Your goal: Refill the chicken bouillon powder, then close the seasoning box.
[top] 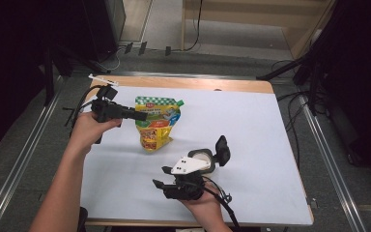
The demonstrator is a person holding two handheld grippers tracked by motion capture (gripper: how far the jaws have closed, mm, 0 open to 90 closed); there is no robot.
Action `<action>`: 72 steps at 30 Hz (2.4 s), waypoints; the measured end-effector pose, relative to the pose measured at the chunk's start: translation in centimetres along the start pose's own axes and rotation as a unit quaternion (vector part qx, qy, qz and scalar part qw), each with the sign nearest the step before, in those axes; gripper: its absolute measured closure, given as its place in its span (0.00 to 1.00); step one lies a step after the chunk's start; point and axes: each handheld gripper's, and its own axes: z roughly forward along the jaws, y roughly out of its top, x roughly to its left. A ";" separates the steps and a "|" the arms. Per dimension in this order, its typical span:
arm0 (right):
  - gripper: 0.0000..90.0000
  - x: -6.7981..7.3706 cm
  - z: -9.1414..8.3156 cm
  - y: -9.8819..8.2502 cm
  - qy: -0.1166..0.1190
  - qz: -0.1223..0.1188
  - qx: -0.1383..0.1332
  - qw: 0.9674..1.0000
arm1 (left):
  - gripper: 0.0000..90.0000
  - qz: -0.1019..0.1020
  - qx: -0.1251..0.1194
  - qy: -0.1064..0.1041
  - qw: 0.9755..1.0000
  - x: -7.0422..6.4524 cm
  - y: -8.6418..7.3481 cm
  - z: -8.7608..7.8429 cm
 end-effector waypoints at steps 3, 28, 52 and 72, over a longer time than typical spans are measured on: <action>0.56 0.0 0.0 0.1 0.002 -0.001 0.000 1.000 | 0.59 -0.002 -0.002 0.006 1.000 0.1 -0.2 -0.2; 0.56 0.2 0.5 0.0 0.009 -0.002 0.010 1.000 | 0.58 -0.013 -0.006 0.019 1.000 1.3 -0.9 -1.0; 0.59 -0.1 0.2 0.8 0.022 0.003 0.009 1.000 | 0.48 -0.046 -0.030 0.052 0.997 4.0 -3.4 -3.4; 0.65 -1.7 -3.3 2.7 -0.003 0.026 0.004 1.000 | 0.45 -0.067 -0.021 0.057 0.996 6.0 -4.2 -1.8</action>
